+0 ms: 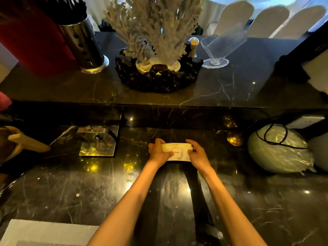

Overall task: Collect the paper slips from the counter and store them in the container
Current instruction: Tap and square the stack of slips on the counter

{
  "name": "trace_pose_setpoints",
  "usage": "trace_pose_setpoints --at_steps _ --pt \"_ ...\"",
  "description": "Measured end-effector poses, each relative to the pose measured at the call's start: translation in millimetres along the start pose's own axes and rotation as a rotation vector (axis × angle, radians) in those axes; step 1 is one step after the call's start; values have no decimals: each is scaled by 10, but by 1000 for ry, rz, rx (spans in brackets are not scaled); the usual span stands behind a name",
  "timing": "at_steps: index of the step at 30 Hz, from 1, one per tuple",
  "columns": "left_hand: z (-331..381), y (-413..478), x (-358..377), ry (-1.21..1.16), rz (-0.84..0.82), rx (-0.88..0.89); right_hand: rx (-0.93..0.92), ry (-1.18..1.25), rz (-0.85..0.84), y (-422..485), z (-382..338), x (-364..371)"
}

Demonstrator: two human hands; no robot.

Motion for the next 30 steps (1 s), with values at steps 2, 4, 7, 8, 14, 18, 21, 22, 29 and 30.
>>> trace_pose_setpoints --at_steps 2,4,7,8,14,18,21,22,29,30 --pt "-58 -159 -13 -67 -22 70 -46 26 -30 -138 15 21" --pt "-131 -320 -15 -129 -40 151 -102 -27 -42 -274 55 80" --pt "-212 -540 12 -90 -5 281 -182 -138 20 -497 100 242" --pt "-222 -604 35 -64 6 318 -199 -157 63 -569 106 290" --pt "-302 -880 128 -142 72 429 -243 -184 296 -876 192 482" --pt "-378 -1002 190 -215 107 450 -306 -213 371 -953 312 476" --pt "-381 -988 188 -221 119 466 -296 -181 372 -965 339 448" --pt "-373 -968 178 -221 118 462 -294 -177 370 -955 323 451" --pt "-371 -927 147 -177 103 440 -233 -105 319 -913 283 526" --pt "-379 -923 135 -164 100 445 -265 -128 334 -924 265 510"
Point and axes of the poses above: each hand's wrist, its own y-axis towards the middle knuckle, its own x-axis out of the palm, z = x × y, the point moved 6 cm from there along y, towards the middle knuckle, and after that the axes turned 11 degrees about -y, right-handed, at the moved point
